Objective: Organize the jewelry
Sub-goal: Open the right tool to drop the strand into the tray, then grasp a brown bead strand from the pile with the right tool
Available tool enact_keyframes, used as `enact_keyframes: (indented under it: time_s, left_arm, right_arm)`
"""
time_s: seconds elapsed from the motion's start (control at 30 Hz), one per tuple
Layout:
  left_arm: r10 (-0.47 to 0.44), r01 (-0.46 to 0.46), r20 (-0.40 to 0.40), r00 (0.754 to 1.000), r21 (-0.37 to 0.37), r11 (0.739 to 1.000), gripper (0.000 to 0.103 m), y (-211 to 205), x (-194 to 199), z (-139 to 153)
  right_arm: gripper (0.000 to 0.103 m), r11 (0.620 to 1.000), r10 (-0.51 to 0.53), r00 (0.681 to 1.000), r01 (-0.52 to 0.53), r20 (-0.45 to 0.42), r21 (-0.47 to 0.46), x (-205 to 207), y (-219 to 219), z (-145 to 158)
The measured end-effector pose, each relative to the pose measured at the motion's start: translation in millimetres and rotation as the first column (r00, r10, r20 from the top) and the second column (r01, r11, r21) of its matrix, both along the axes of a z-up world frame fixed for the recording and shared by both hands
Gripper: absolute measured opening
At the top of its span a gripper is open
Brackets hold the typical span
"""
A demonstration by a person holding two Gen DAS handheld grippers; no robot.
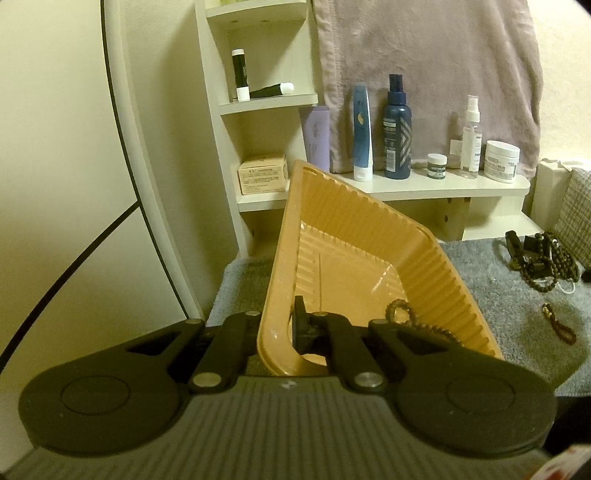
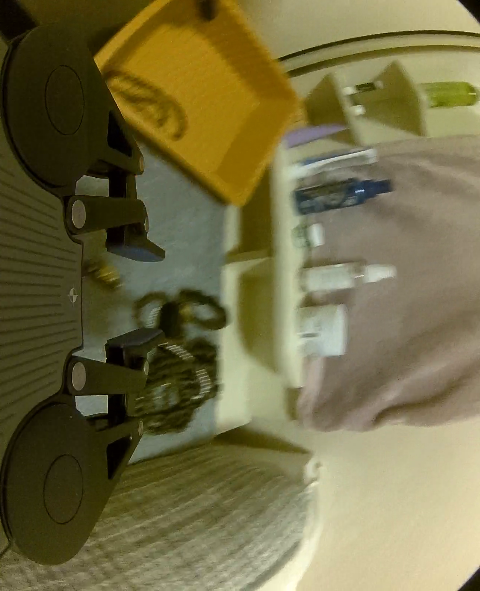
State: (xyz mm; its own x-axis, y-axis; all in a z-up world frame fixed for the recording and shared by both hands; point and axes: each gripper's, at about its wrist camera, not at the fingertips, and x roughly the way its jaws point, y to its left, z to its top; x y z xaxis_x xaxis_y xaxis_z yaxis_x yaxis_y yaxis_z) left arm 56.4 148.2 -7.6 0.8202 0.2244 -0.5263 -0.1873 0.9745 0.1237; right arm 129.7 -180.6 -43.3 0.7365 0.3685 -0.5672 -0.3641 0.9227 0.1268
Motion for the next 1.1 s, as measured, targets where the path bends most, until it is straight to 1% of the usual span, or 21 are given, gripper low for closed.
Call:
enact_keyframes:
  time_s: [0.1,0.2,0.23,0.27,0.33,0.6,0.63,0.67,0.8,0.9,1.1]
  left_arm:
    - [-0.002,0.002,-0.002,1.0,0.003,1.0,0.004,-0.6,1.0,0.5]
    - [-0.004,0.004,-0.004,1.0,0.006,1.0,0.004,-1.0,1.5,1.1]
    - [-0.004,0.004,-0.005,1.0,0.007,1.0,0.004,-1.4,1.4,1.0]
    - [-0.004,0.004,-0.005,1.0,0.008,1.0,0.004,-1.6,1.6,1.2]
    - [-0.004,0.004,-0.006,1.0,0.011,1.0,0.004,-2.0,1.8,1.4]
    - [-0.004,0.005,-0.007,1.0,0.015,1.0,0.004,-2.6,1.5,1.8]
    - [-0.005,0.005,-0.007,1.0,0.016,1.0,0.004,-2.6,1.5,1.8]
    - [-0.005,0.005,-0.008,1.0,0.016,1.0,0.004,-2.5,1.4,1.8]
    - [-0.004,0.004,-0.006,1.0,0.016,1.0,0.004,-2.7,1.2,1.5]
    - [-0.005,0.005,-0.007,1.0,0.015,1.0,0.004,-2.3,1.1,1.4]
    - [-0.005,0.005,-0.006,1.0,0.017,1.0,0.004,-2.1,0.8,1.3]
  right_arm:
    - [0.04,0.998,0.039,0.999,-0.039,-0.008,-0.041,-4.9,9.8,-14.5]
    - [0.04,0.996,0.07,0.998,-0.07,-0.011,-0.058,-6.0,17.4,-25.0]
    - [0.037,0.995,0.073,0.997,-0.074,-0.015,-0.065,-4.8,20.4,-28.1]
    - [0.028,0.994,0.077,0.997,-0.078,-0.017,-0.074,-3.1,23.9,-31.6]
    - [0.02,0.991,0.084,0.996,-0.085,-0.021,-0.1,0.3,28.6,-37.3]
    - [0.014,0.986,0.103,0.993,-0.109,-0.053,-0.129,7.2,34.9,-52.0]
    - [0.011,0.985,0.106,0.993,-0.112,-0.055,-0.128,7.6,35.4,-52.1]
    - [0.005,0.986,0.106,0.993,-0.113,-0.06,-0.123,7.9,35.4,-51.5]
    - [0.005,0.988,0.092,0.995,-0.097,-0.044,-0.118,5.5,34.0,-44.3]
    - [0.005,0.99,0.082,0.997,-0.083,-0.011,-0.114,2.9,30.2,-32.8]
    - [0.005,0.993,0.081,0.995,-0.075,0.062,-0.086,1.7,24.9,1.7]
